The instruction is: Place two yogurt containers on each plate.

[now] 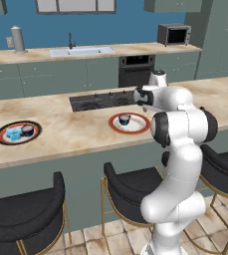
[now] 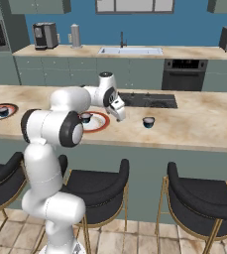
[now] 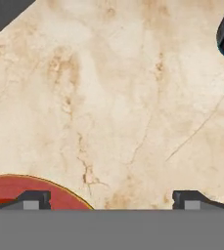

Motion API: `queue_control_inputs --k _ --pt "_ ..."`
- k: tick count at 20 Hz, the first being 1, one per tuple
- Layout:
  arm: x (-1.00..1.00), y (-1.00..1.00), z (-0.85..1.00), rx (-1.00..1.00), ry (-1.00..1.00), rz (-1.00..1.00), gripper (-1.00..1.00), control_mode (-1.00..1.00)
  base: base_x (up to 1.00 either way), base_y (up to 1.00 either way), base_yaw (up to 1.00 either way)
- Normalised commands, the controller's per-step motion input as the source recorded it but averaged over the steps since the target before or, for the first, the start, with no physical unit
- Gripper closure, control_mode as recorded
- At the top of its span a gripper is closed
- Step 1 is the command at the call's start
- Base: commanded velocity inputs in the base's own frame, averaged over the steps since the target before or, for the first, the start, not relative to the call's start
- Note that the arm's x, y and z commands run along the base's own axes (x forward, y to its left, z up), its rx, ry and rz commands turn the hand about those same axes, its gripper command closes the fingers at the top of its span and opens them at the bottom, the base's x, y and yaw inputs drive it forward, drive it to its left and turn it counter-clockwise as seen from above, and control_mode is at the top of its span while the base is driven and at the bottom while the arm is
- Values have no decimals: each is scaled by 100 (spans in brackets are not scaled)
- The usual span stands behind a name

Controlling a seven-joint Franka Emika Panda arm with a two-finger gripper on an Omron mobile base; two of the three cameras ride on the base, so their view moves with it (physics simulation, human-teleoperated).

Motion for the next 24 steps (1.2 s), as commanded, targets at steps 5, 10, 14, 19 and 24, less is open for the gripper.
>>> queue_control_inputs --k 5,10,14,19,24 --pt "18 -85 0 1 10 -6 -100 -100 0 0 0" --pt "14 -78 0 4 1 0 -100 -100 0 0 0" --pt "1 -56 -4 1 0 -3 -100 -100 0 0 0" --pt "0 -6 -10 -2 0 -7 -100 -100 0 0 0" --pt "-45 0 -16 -1 -16 -4 -100 -100 0 0 0"
